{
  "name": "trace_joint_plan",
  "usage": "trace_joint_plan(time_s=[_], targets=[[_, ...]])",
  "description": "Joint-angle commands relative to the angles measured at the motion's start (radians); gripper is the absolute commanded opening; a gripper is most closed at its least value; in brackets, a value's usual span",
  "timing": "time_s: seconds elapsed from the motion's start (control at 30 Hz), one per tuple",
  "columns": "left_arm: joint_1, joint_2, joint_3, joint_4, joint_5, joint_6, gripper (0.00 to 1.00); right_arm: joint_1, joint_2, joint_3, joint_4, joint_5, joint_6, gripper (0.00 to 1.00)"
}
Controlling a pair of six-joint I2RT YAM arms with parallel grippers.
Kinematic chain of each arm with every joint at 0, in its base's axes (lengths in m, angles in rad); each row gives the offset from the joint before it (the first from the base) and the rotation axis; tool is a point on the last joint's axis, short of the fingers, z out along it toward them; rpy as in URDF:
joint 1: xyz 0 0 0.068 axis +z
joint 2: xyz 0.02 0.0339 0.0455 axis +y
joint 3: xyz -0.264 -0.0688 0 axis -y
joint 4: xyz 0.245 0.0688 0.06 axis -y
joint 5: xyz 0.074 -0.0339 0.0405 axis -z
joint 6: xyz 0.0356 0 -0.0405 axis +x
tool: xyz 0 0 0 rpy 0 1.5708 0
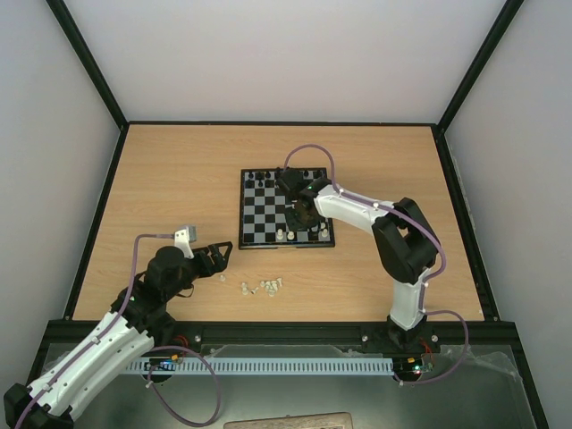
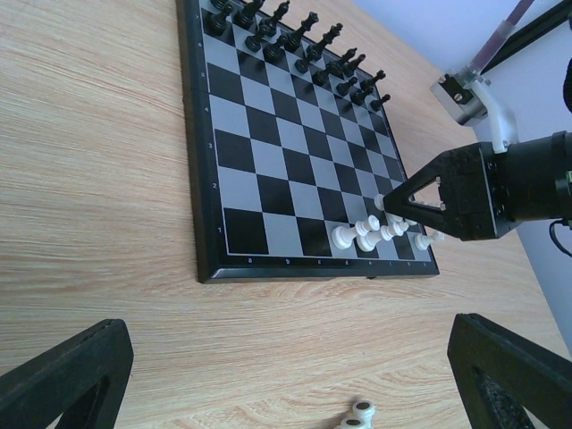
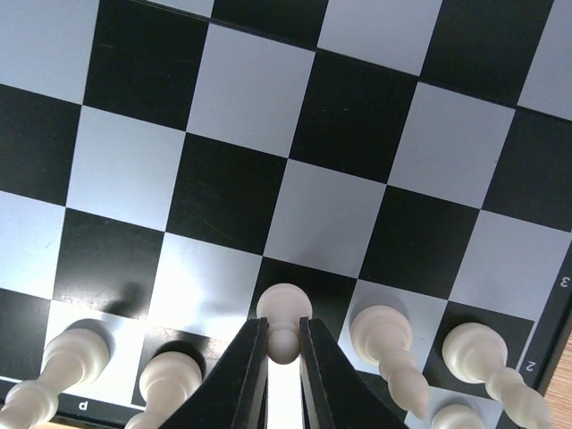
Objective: Set up the chess pieces on the board
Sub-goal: Place the chess piece on the chessboard.
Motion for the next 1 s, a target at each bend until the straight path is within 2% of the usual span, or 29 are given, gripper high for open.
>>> trace_joint_plan(time_s=[0.0, 0.53, 0.7, 0.8, 0.97], targets=[[-0.001, 0.003, 0.001, 0.009, -0.001, 0.014, 0.99, -0.008, 0.027, 0.021, -0.033, -0.005, -0.015, 0.11], [-0.001, 0.003, -0.007, 0.01, -0.008, 0.014, 1.0, -0.009, 0.035, 0.02, -0.034, -0.017, -0.015, 0.18], [-0.001, 0.004, -0.008, 0.013, -0.01, 0.012, 1.0, -0.01, -0.022, 0.02, -0.032, -0.024, -0.012, 0.19], [-0.001, 0.007, -0.008, 0.016, -0.009, 0.012, 1.0, -0.009, -0.065, 0.017, -0.037, -0.001, -0.012, 0.24], [-0.001, 0.021, -0.009, 0.03, -0.004, 0.01, 0.99, -0.011, -0.067, 0.03, -0.057, 0.021, -0.018, 0.26]])
